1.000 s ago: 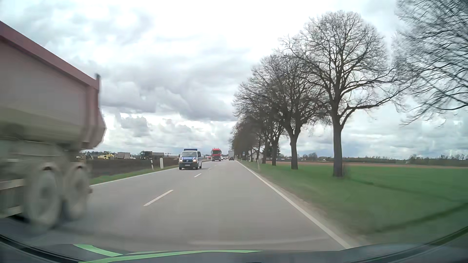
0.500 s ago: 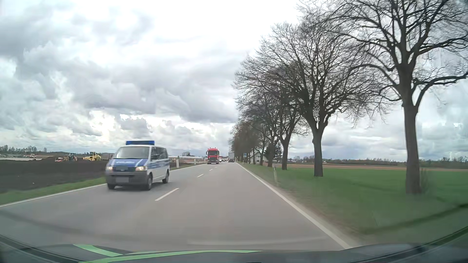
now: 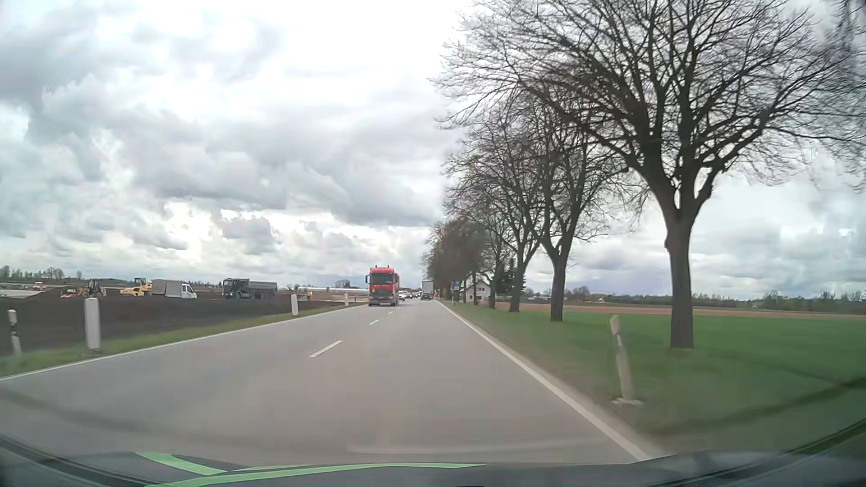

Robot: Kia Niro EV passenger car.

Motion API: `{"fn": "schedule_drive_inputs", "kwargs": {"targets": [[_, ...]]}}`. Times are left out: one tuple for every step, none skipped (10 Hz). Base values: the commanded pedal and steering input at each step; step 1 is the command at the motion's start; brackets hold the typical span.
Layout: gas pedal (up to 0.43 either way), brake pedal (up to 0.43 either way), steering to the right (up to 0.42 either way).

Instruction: Follow the waypoints while adhering to traffic rules and regulations

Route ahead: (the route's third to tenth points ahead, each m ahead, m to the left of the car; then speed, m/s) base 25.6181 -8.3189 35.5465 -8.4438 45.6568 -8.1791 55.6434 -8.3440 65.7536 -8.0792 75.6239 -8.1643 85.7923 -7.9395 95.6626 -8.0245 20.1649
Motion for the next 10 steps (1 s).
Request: {"fn": "schedule_drive_inputs", "kwargs": {"targets": [[0.059, 0.0, 0.003], [0.059, 0.0, 0.002], [0.059, 0.0, 0.002], [0.059, 0.0, 0.002], [0.059, 0.0, 0.002], [0.059, 0.0, 0.002], [0.059, 0.0, 0.002], [0.067, 0.0, 0.001], [0.067, 0.0, 0.001], [0.079, 0.0, 0.002]]}}
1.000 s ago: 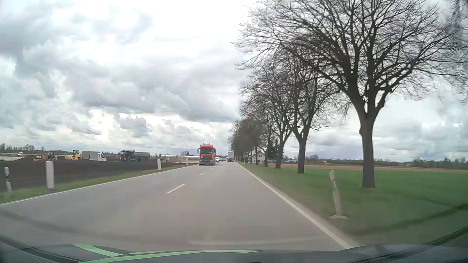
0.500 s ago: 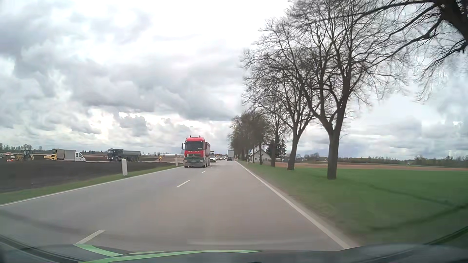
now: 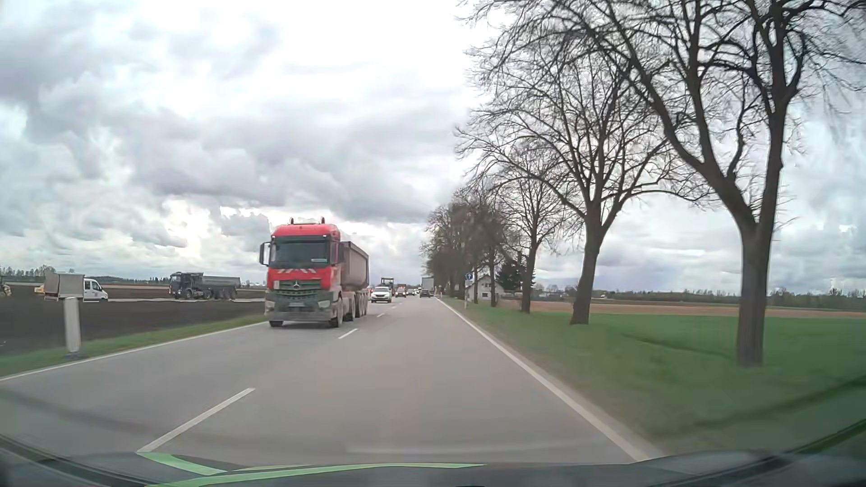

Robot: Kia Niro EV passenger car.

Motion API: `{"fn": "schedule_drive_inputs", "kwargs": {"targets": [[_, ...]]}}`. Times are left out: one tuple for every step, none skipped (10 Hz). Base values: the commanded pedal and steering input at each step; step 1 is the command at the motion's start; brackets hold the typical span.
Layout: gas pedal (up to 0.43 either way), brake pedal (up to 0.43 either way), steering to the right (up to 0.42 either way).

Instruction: Follow the waypoints while adhering to traffic rules and regulations

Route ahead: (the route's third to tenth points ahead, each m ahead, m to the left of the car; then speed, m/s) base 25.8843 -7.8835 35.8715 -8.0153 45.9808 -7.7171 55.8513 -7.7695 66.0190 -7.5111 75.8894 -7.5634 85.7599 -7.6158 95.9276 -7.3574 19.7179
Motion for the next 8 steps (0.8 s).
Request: {"fn": "schedule_drive_inputs", "kwargs": {"targets": [[0.087, 0.0, 0.001], [0.098, 0.0, 0.001], [0.118, 0.0, 0.001], [0.13, 0.0, 0.001], [0.13, 0.0, 0.002], [0.13, 0.0, 0.001], [0.138, 0.0, 0.002], [0.138, 0.0, 0.001]]}}
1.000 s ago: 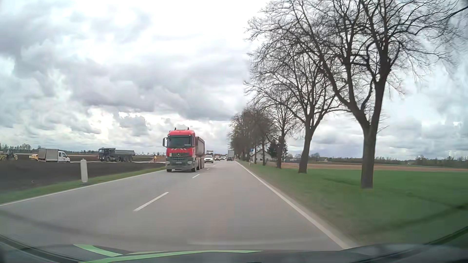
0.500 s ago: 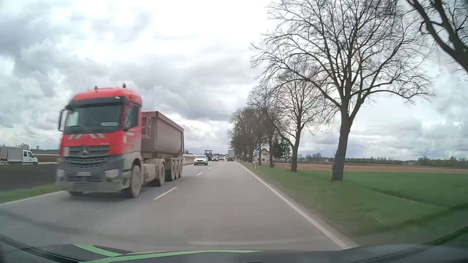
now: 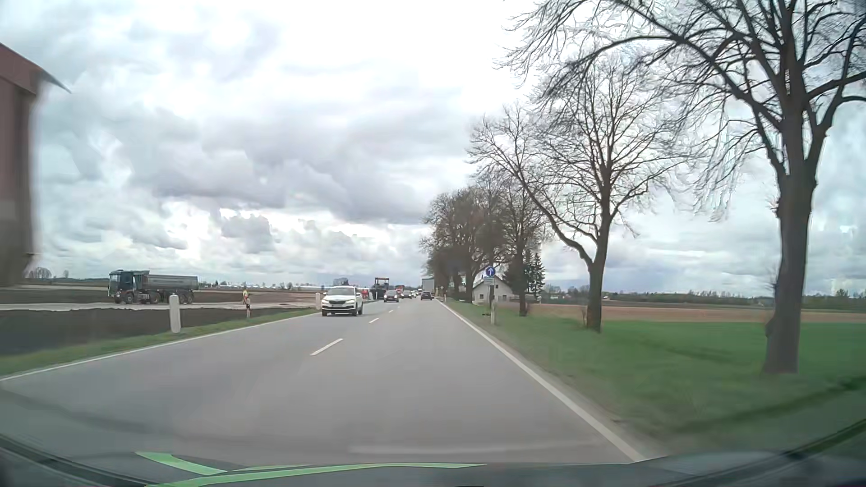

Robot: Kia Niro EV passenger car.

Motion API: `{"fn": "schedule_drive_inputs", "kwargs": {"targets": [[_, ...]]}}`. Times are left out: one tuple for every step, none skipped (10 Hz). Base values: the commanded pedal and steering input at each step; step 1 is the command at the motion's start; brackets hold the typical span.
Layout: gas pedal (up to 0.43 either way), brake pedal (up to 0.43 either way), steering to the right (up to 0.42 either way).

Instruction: Follow the waypoints while adhering to traffic rules and regulations

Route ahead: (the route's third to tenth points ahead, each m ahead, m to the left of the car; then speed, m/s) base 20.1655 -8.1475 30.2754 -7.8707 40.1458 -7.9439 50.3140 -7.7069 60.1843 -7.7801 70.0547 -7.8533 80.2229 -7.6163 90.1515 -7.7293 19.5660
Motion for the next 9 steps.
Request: {"fn": "schedule_drive_inputs", "kwargs": {"targets": [[0.15, 0.0, 0.001], [0.15, 0.0, 0.001], [0.15, 0.0, 0.001], [0.15, 0.0, 0.002], [0.15, 0.0, 0.001], [0.15, 0.0, 0.001], [0.15, 0.0, 0.001], [0.15, 0.0, 0.001], [0.15, 0.0, 0.001]]}}
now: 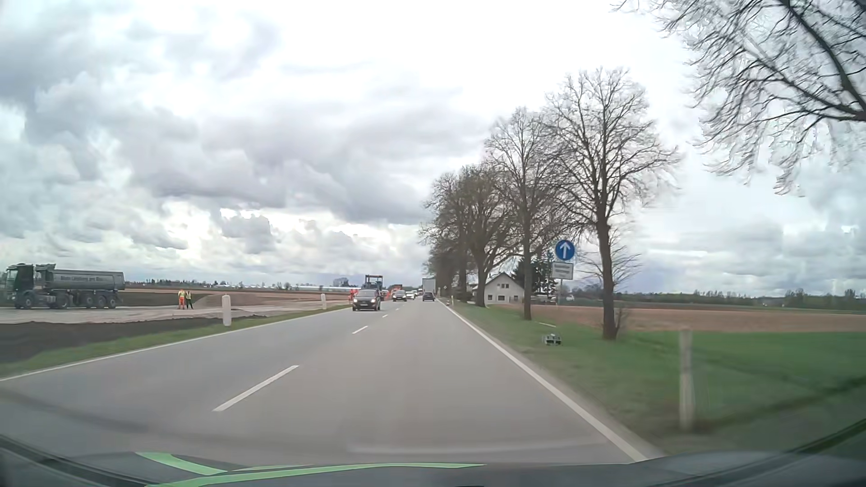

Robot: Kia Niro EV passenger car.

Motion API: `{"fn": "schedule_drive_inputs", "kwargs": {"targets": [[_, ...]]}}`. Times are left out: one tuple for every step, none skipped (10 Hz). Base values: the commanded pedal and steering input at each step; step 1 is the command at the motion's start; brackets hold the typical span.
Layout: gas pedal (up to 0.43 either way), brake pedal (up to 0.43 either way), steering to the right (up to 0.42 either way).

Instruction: Follow the waypoints while adhering to traffic rules and regulations

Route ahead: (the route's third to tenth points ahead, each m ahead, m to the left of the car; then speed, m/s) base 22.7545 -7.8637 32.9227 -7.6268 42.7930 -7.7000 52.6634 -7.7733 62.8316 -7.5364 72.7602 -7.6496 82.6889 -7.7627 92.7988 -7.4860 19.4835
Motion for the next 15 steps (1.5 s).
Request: {"fn": "schedule_drive_inputs", "kwargs": {"targets": [[0.15, 0.0, 0.001], [0.15, 0.0, 0.001], [0.15, 0.0, 0.001], [0.15, 0.0, 0.001], [0.15, 0.0, 0.001], [0.15, 0.0, 0.001], [0.15, 0.0, 0.002], [0.15, 0.0, 0.001], [0.15, 0.0, 0.001], [0.15, 0.0, 0.002], [0.15, 0.0, 0.002], [0.15, 0.0, 0.002], [0.15, 0.0, 0.002], [0.15, 0.0, 0.003], [0.15, 0.0, 0.002]]}}
